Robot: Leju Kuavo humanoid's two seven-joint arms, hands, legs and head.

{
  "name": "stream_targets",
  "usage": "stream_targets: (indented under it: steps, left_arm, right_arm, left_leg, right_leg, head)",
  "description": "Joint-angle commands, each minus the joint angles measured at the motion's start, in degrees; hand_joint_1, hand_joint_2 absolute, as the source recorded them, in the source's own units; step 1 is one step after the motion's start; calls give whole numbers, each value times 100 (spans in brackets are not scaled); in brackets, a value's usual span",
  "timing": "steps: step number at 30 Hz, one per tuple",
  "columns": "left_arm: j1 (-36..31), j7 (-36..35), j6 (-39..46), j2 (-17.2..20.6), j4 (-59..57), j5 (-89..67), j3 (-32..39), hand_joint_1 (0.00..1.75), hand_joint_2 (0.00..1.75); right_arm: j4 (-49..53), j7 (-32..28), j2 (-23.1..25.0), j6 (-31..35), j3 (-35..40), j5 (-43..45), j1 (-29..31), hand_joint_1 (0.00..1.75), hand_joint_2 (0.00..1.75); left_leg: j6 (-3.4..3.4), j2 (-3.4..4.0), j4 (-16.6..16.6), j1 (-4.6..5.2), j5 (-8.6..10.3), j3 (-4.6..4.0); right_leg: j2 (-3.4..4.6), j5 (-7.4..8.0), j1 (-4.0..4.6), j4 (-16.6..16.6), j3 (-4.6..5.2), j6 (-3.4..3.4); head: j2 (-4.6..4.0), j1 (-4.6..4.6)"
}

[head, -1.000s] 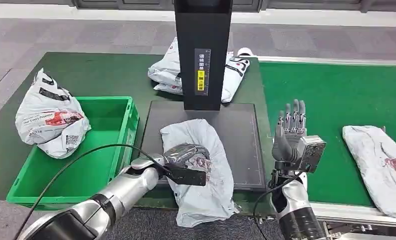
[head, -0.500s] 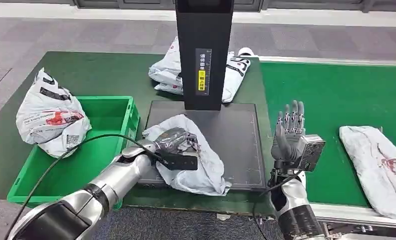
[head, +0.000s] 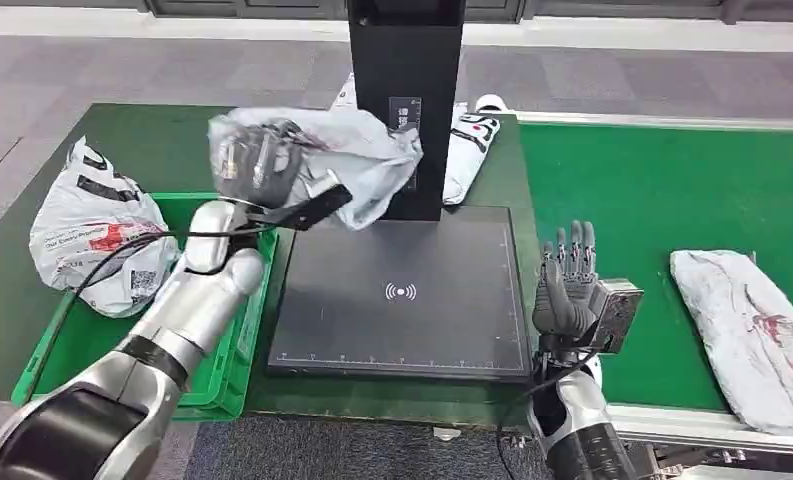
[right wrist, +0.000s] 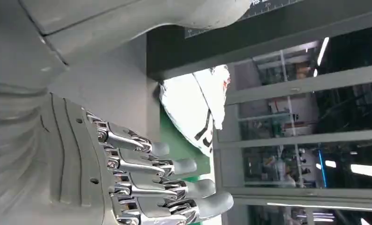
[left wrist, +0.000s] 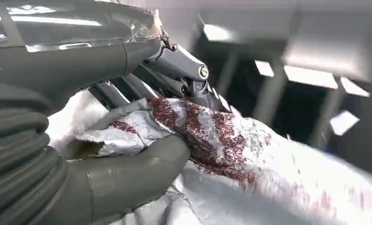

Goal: Moved the parcel from conveyor to table for the left to box.

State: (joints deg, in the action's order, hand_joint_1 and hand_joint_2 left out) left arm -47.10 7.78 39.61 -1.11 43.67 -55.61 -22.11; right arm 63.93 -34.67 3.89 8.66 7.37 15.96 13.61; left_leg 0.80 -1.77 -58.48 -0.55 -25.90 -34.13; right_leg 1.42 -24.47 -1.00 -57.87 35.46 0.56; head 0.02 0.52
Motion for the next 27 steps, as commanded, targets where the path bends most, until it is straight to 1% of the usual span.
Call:
stream_targets:
  steps: [1, 2, 3, 5, 6, 7, 8, 9, 10, 11, 12, 13, 14, 15, 17, 18, 19, 20, 21, 22, 23, 24, 25, 27]
  left_arm:
    - [290, -1014, 39, 897, 641, -2837, 2507, 175, 175]
    - [290, -1014, 39, 897, 641, -2837, 2507, 175, 175]
    - [290, -1014, 39, 897, 641, -2837, 2507, 175, 175]
    - [290, -1014, 39, 897, 641, -2837, 2507, 175, 175]
    - [290, -1014, 39, 897, 641, -2837, 2507, 175, 175]
    - [251, -1419, 39, 833, 457, -3128, 2487, 175, 175]
    - [265, -2098, 39, 1109, 280, -3439, 2177, 175, 175]
    - [110, -2658, 39, 1344, -337, -3439, 1814, 175, 175]
    - [29, -3126, 39, 1663, -795, -3439, 1534, 175, 175]
    - [-67, -3369, -105, 1813, -1251, -3439, 1422, 175, 175]
    - [-201, -3222, 5, 1857, -1685, -3428, 1611, 175, 175]
    - [-266, -3544, -352, 2053, -1891, -3439, 1129, 175, 175]
    - [-278, -3517, -432, 2060, -1961, -3439, 1133, 175, 175]
    - [-319, -3428, -823, 2044, -2133, -3439, 1137, 175, 175]
    - [-455, -3301, -2146, 1966, -2385, -3439, 824, 175, 175]
    - [-535, -2948, -2902, 1797, -2509, -3383, 939, 175, 175]
    - [-552, -2243, -3293, 1610, -2522, -3071, 1187, 175, 175]
    - [-533, -1714, -3613, 1420, -2505, -2769, 1410, 5, 175]
    - [-523, -1192, -4216, 1315, -2524, -2660, 1367, 0, 175]
    - [-504, -1070, -4471, 1307, -2514, -2618, 1335, 0, 175]
    - [-503, -597, -4794, 1363, -2521, -2796, 963, 0, 0]
    - [-560, -177, -5223, 1406, -2592, -2638, 935, 0, 0]
    - [-589, 81, -5450, 1470, -2611, -2690, 751, 0, 0]
    - [-588, 127, -5522, 1521, -2576, -2635, 727, 0, 0]
  right_arm:
    - [-348, 14, 144, -47, -207, 116, 85, 0, 175]
    - [-348, 14, 144, -47, -207, 116, 85, 0, 175]
    - [-348, 14, 144, -47, -207, 116, 85, 0, 175]
    - [-348, 14, 144, -47, -207, 116, 85, 0, 175]
    - [-348, 14, 144, -47, -207, 116, 85, 0, 175]
    - [-347, 29, 158, -32, -226, 121, 99, 0, 175]
    - [-351, 64, 177, -24, -239, 105, 100, 0, 175]
    - [-363, 84, 207, -35, -257, 85, 101, 0, 175]
    - [-362, 94, 223, -38, -264, 44, 103, 0, 175]
    - [-385, 109, 237, -47, -267, 19, 129, 0, 175]
    - [-398, 120, 249, -55, -306, 1, 146, 0, 175]
    - [-397, 140, 247, -53, -339, -10, 153, 0, 175]
    - [-389, 165, 238, -55, -359, -1, 148, 0, 175]
    - [-343, 211, 242, -100, -445, -26, 115, 0, 175]
    - [-329, 282, 245, -186, -588, -33, 114, 0, 175]
    - [-375, 314, 245, -245, -661, -87, 167, 0, 175]
    - [-357, 322, 238, -285, -726, -116, 142, 0, 175]
    - [-272, 331, 215, -314, -782, -151, 69, 0, 175]
    - [-203, 361, 182, -379, -824, -197, -5, 0, 175]
    - [-198, 389, 183, -421, -849, -220, -15, 0, 175]
    - [-218, 425, 186, -476, -870, -252, 5, 0, 175]
    - [-293, 528, 175, -589, -851, -285, 86, 0, 175]
    - [-359, 596, 143, -652, -803, -348, 153, 0, 175]
    - [-424, 603, 171, -662, -845, -353, 224, 0, 175]
  left_leg:
    - [2, 60, 11, -2, -8, 20]
    - [1, 47, 9, 1, -6, 12]
    - [1, 64, 15, -2, -8, 23]
    - [2, 40, 5, -5, -3, 4]
    - [1, 47, 10, -4, -5, 12]
    - [-1, 47, 15, -5, -5, 19]
    - [-1, 27, 8, -4, -2, 9]
    - [-3, 22, 12, -5, -2, 13]
    - [-2, 21, 11, -2, -3, 12]
    - [-2, 29, 16, 0, -2, 18]
    - [0, 25, 13, -1, -3, 12]
    - [2, 37, 8, 1, -5, 10]
    - [4, 48, 16, 1, -4, 20]
    - [5, 69, 20, 1, -5, 24]
    - [9, 62, 13, -4, -3, 16]
    - [7, 46, 4, -4, -2, 4]
    - [8, 49, 9, -5, -1, 11]
    - [6, 29, 4, -6, 2, 2]
    - [7, 37, 6, -2, 3, 5]
    - [5, 13, 12, -3, 8, 6]
    - [5, 10, 8, 1, 7, 3]
    - [7, 21, 5, 0, 5, 0]
    - [4, 27, 13, 2, 6, 9]
    - [5, 25, 13, 4, 7, 16]
  right_leg:
    - [45, 6, 4, 6, -1, -8]
    - [39, 3, 1, 1, 2, -6]
    - [43, 5, 6, 9, -5, -10]
    - [34, 4, 6, 2, 10, -8]
    - [32, 4, 7, 6, 4, -12]
    - [23, 3, 10, 12, -6, -13]
    - [15, 1, 7, 6, -1, -9]
    - [4, 2, 9, 11, -9, -10]
    - [11, 3, 4, 6, -5, -10]
    - [10, 5, 4, 10, -10, -13]
    - [15, 5, 3, 6, -9, -12]
    - [32, 5, -1, 0, -1, -12]
    - [33, 8, 0, 6, -6, -16]
    - [47, 11, 1, 7, -3, -19]
    - [41, 11, 7, 5, 6, -23]
    - [37, 8, 8, 1, 15, -18]
    - [32, 6, 12, 4, 10, -21]
    - [18, 6, 16, 5, 10, -17]
    - [23, 7, 16, 4, 11, -18]
    - [-7, 5, 18, 14, -3, -16]
    - [0, 4, 12, 8, 2, -13]
    - [17, 7, 9, 4, 10, -13]
    - [14, 8, 7, 11, 0, -14]
    - [13, 10, -2, 10, -8, -14]
  head:
    - [-2, 0]
    - [-2, 0]
    - [-2, 0]
    - [-2, 2]
    - [-2, 2]
    - [0, 2]
    - [0, 2]
    - [-2, 2]
    - [-2, 2]
    - [0, 0]
    - [-2, -4]
    - [-2, -2]
    - [0, 0]
    - [0, 0]
    - [-2, 2]
    - [-2, 2]
    - [-2, 2]
    - [-2, 2]
    - [-2, 2]
    - [0, 0]
    - [0, 0]
    - [0, 0]
    - [-2, 0]
    - [-2, 0]
